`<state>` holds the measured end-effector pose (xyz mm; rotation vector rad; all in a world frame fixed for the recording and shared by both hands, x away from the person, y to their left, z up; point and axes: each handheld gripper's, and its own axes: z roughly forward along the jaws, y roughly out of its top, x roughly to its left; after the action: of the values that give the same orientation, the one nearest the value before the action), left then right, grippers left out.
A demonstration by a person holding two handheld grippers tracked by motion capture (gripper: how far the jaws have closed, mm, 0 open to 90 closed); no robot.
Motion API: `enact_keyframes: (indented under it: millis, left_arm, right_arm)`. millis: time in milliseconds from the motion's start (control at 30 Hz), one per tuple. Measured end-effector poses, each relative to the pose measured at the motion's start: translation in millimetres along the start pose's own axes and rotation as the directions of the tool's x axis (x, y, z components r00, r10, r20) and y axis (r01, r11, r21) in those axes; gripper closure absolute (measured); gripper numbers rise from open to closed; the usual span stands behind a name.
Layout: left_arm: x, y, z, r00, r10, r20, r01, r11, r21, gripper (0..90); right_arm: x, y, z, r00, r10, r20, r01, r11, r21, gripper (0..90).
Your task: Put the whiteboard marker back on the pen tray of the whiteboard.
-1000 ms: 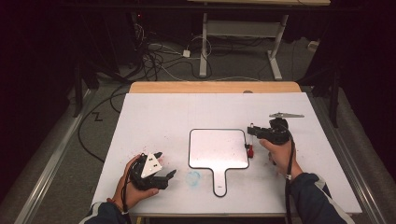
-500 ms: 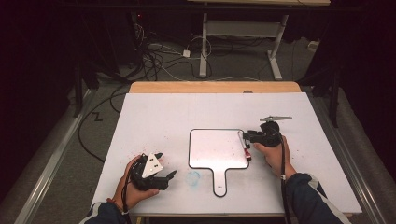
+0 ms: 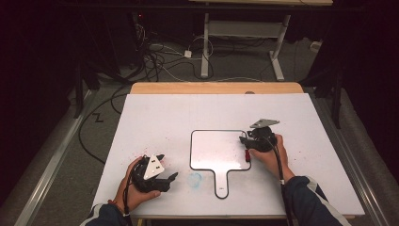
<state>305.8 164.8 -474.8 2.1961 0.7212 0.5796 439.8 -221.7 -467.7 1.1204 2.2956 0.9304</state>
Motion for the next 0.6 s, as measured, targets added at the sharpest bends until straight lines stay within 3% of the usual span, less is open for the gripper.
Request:
enact_keyframes:
  millis: [100,300,500,600]
  left_arm:
    - [0.0,-0.1,0.0,1.0000,-0.003,0.001,0.003,1.0000,-0.002,21.0]
    - [-0.2,0.2,-0.1,1.0000,0.001,0.004,-0.001,1.0000,-0.002,21.0]
    - [-0.6,0.8,0.7,1.0000,0.004,0.007,-0.004,1.0000,-0.001,21.0]
    - [-0.6,1.1,1.1,1.0000,0.003,0.009,-0.003,1.0000,0.000,21.0]
  right_arm:
    - [-3.2,-1.1,-3.4,0.9996,0.009,0.026,-0.009,1.000,0.005,57.9]
    - [-7.2,-8.3,-11.9,0.9997,0.025,-0.004,-0.025,1.000,0.011,57.6]
    - [-6.0,-11.5,-15.5,0.9993,-0.006,-0.036,0.006,1.000,0.014,59.3]
    - [-6.2,-11.5,-15.8,0.9992,0.001,-0.040,-0.001,1.000,0.016,53.8]
